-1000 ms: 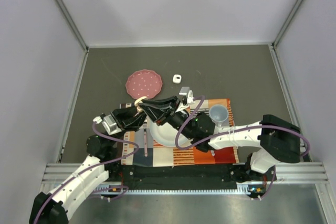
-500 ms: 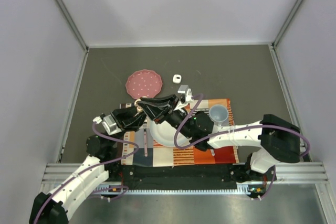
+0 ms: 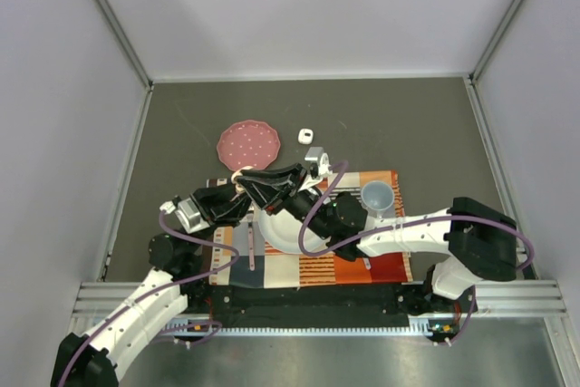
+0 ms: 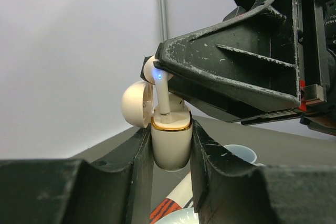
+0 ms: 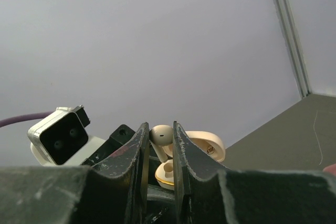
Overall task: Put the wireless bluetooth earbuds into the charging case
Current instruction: Insert the left earbud into the left side groove of the charging case.
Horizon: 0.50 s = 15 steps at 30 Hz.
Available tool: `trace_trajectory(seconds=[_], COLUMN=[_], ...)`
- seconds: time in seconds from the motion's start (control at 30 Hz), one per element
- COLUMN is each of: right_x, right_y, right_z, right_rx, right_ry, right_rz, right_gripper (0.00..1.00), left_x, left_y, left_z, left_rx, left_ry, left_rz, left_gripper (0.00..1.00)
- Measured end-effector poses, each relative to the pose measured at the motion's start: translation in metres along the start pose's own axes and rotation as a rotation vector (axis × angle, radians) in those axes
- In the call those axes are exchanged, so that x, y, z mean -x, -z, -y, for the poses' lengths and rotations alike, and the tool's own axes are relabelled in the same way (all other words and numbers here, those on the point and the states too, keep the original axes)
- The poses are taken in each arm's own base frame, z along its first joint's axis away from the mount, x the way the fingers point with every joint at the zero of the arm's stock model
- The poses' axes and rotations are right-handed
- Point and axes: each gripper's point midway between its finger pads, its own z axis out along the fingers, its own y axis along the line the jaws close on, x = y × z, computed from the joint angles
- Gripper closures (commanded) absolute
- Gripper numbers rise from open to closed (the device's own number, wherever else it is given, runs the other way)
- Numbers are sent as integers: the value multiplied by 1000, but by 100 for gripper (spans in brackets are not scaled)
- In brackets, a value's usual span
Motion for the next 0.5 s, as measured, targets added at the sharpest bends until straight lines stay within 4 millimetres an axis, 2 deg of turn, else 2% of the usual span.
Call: trace_trajectory(seconds=[0.5], right_x=[-3], right_y=[3], right_z=[2], right_rx=[-6], right_ry=[-11], right_rz=[-5], right_gripper=[100], left_x=[2], left_y=[1], left_z=[-3], left_rx=[18], left_ry=[-1], left_rz=[6], left_gripper=[100])
